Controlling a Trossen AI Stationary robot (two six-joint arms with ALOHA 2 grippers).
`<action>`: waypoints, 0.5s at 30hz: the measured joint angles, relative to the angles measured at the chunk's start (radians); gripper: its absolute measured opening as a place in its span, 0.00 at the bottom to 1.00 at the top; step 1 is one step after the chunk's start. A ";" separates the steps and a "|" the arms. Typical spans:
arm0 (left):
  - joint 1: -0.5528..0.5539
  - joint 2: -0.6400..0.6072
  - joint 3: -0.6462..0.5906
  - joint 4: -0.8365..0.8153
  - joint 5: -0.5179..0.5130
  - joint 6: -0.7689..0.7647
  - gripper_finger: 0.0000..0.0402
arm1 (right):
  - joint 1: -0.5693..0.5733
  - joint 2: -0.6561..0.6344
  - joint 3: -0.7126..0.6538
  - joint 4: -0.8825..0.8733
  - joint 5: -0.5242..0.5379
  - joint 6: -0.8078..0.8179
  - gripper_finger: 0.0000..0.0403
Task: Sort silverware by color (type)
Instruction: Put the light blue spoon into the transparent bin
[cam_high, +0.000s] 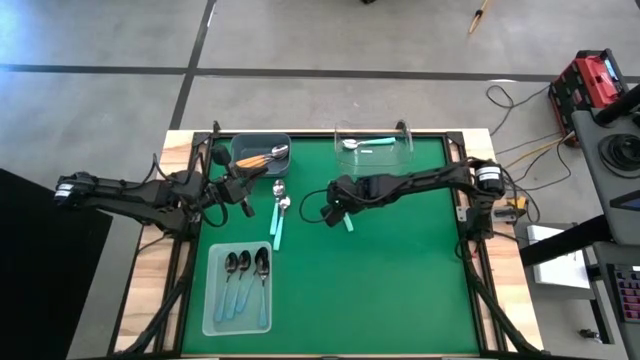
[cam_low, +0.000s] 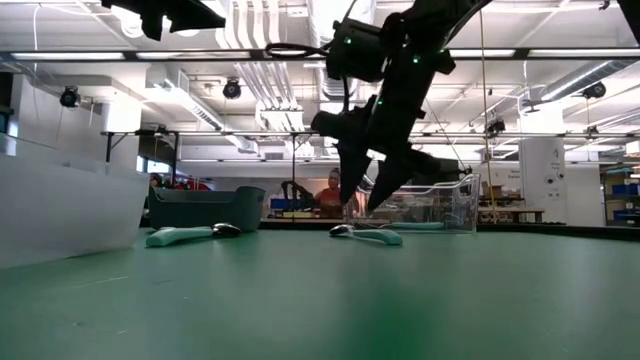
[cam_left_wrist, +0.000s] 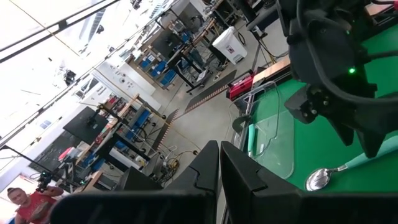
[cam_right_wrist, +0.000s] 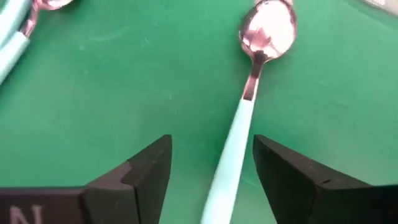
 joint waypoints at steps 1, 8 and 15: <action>0.000 0.000 0.000 0.000 0.000 0.000 0.00 | 0.000 0.004 0.000 0.002 0.000 0.000 0.54; 0.000 0.003 0.000 0.006 0.000 0.000 0.00 | 0.004 0.068 0.000 0.019 -0.002 0.005 0.53; 0.000 0.005 0.000 0.005 0.000 0.004 0.00 | 0.004 0.109 0.001 0.013 0.010 0.005 0.53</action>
